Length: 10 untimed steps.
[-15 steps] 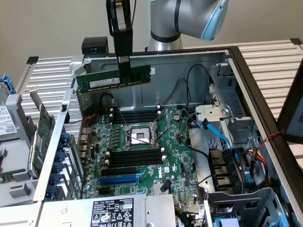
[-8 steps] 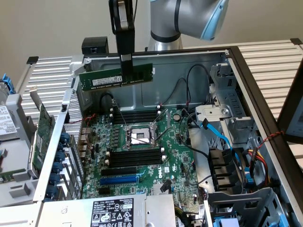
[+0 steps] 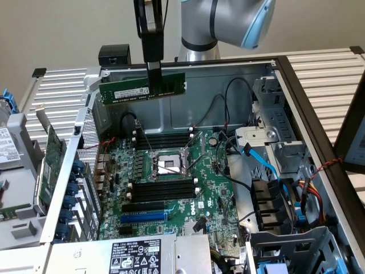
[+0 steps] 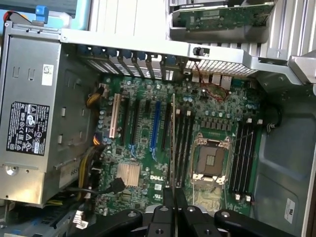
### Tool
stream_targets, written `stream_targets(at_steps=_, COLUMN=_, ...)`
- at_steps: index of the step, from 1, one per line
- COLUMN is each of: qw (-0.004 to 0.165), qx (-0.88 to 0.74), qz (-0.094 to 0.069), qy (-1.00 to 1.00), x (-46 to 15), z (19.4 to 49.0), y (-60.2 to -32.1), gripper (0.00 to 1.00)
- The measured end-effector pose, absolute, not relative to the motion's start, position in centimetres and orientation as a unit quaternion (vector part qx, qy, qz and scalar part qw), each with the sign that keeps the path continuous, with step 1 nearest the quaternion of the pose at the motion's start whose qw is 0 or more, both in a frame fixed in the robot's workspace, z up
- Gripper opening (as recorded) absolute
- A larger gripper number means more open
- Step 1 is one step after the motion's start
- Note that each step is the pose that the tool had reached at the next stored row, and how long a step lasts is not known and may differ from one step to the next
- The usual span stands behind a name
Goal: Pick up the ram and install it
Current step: 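Pick up the ram and move it above insertion slot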
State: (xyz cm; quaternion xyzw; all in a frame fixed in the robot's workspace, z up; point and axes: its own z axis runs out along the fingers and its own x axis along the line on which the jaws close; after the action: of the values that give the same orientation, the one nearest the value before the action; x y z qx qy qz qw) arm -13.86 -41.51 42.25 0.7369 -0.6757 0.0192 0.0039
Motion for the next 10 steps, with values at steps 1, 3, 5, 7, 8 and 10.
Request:
stream_targets(at_steps=1, qw=0.004, qx=0.737, qz=0.019, qy=-0.676, x=-13.83, z=42.22, y=-41.28, gripper=0.13)
stream_targets(at_steps=3, qw=0.003, qx=0.737, qz=0.020, qy=-0.676, x=-13.72, z=42.18, y=-40.89, gripper=0.13)
stream_targets(at_steps=5, qw=0.003, qx=0.736, qz=0.020, qy=-0.677, x=-13.53, z=42.15, y=-40.71, gripper=0.13)
stream_targets(at_steps=7, qw=0.003, qx=0.734, qz=0.020, qy=-0.678, x=-13.34, z=42.13, y=-40.59, gripper=0.13)
stream_targets(at_steps=8, qw=0.003, qx=0.733, qz=0.021, qy=-0.679, x=-13.25, z=42.10, y=-40.55, gripper=0.13)
stream_targets(at_steps=10, qw=0.003, qx=0.731, qz=0.021, qy=-0.682, x=-13.13, z=42.05, y=-40.51, gripper=0.13)
